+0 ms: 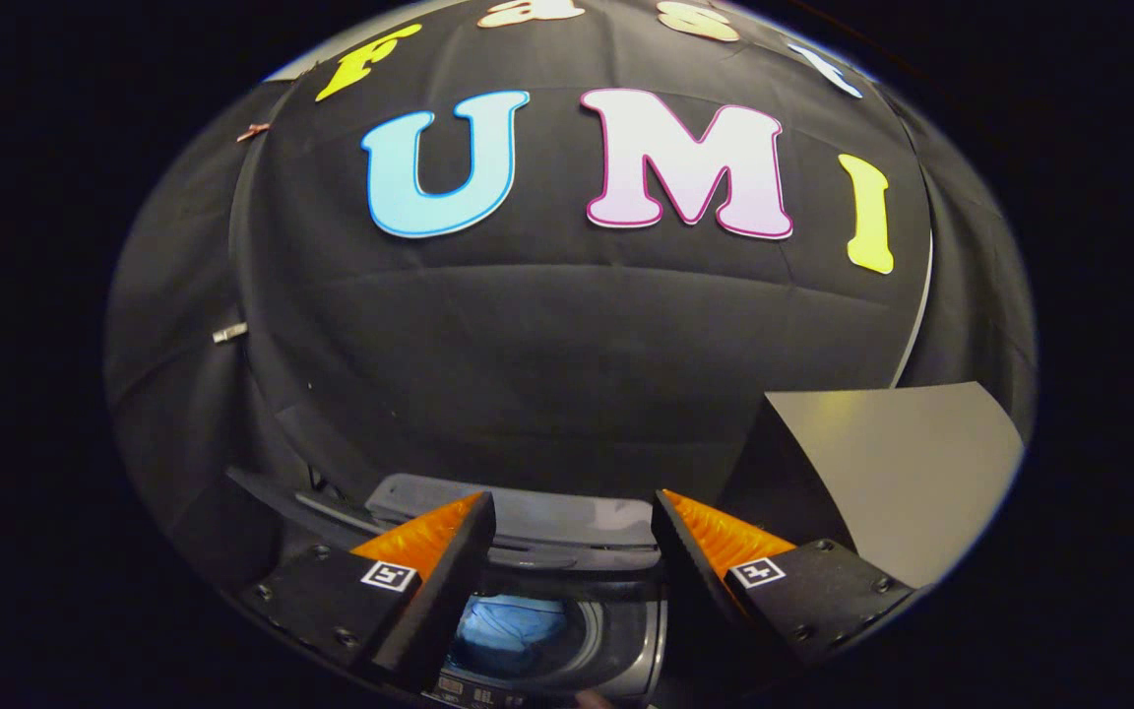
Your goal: Put the clothes into the washing machine and then close the washing machine lid.
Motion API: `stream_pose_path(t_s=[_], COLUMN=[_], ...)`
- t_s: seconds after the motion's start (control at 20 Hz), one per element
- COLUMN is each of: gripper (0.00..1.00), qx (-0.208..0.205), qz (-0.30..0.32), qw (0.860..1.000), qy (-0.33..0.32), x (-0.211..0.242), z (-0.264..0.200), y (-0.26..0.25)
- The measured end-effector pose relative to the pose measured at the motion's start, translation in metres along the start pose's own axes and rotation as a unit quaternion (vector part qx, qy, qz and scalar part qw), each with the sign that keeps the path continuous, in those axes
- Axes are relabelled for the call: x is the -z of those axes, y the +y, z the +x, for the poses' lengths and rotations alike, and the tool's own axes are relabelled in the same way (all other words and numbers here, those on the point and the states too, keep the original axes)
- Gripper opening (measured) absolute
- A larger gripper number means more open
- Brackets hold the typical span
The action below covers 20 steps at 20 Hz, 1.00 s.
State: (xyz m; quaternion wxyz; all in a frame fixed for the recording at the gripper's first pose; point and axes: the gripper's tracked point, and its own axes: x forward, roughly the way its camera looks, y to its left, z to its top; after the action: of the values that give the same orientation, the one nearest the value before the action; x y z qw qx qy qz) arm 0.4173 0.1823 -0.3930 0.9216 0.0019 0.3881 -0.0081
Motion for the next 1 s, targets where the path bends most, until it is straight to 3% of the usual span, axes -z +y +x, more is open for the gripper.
stream_pose_path(t_s=[0.15, 0.35, 0.75, 1.0], gripper=[1.00, 1.00, 1.00, 1.00], qx=[-0.018, -0.024, -0.047, -0.066], qz=[0.015, 0.018, 0.013, 0.003], qw=[0.999, 0.999, 0.999, 0.995], qy=[0.029, 0.026, -0.014, -0.071], x=[0.036, 0.047, 0.034, 0.013], z=[-0.002, -0.018, -0.057, -0.111], y=[0.003, 0.009, 0.023, 0.028])
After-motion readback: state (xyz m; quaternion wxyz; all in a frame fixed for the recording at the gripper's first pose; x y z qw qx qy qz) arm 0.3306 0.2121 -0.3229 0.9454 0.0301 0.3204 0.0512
